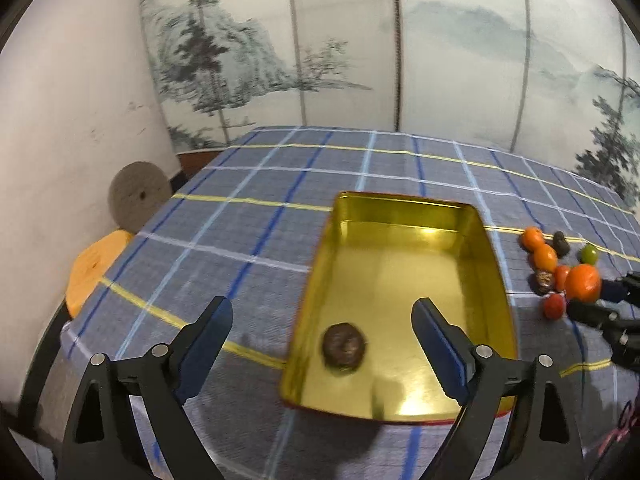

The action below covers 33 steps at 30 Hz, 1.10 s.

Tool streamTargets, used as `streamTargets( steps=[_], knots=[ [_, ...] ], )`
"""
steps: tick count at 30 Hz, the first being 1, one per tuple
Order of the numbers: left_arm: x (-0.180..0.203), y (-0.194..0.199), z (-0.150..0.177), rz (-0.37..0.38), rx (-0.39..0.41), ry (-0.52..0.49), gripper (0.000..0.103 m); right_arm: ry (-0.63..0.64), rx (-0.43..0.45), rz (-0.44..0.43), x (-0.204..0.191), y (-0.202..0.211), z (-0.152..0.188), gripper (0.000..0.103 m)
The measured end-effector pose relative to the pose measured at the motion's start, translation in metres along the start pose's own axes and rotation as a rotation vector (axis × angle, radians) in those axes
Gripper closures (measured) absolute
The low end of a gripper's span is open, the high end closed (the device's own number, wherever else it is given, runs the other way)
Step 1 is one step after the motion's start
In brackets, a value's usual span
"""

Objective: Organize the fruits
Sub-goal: 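Lower the mandarin into the gold tin and open the right gripper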

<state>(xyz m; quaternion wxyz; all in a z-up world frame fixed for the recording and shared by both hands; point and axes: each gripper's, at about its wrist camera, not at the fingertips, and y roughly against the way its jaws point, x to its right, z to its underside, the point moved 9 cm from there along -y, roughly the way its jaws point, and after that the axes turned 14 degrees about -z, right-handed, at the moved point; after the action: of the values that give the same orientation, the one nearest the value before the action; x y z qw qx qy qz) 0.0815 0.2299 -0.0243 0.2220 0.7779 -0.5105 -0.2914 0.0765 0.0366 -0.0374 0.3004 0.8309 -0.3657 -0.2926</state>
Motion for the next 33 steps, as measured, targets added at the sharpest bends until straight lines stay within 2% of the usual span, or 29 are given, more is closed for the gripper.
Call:
streamTargets(
  steps=[7, 14, 23, 33],
  knots=[
    [-0.049, -0.016, 0.019, -0.103, -0.078, 0.069, 0.011, 0.099, -0.079, -0.090, -0.065, -0.060, -0.020, 0.065],
    [-0.079, -0.024, 0.034, -0.180, -0.121, 0.099, 0.011, 0.145, -0.169, -0.097, -0.088, -0.104, -0.018, 0.065],
    [-0.086, -0.028, 0.050, -0.195, -0.162, 0.088, 0.011, 0.141, -0.243, -0.081, -0.090, -0.130, -0.009, 0.065],
    [-0.083, -0.027, 0.053, -0.177, -0.170, 0.083, 0.011, 0.182, -0.270, -0.054, -0.097, -0.135, -0.006, 0.063]
  ],
)
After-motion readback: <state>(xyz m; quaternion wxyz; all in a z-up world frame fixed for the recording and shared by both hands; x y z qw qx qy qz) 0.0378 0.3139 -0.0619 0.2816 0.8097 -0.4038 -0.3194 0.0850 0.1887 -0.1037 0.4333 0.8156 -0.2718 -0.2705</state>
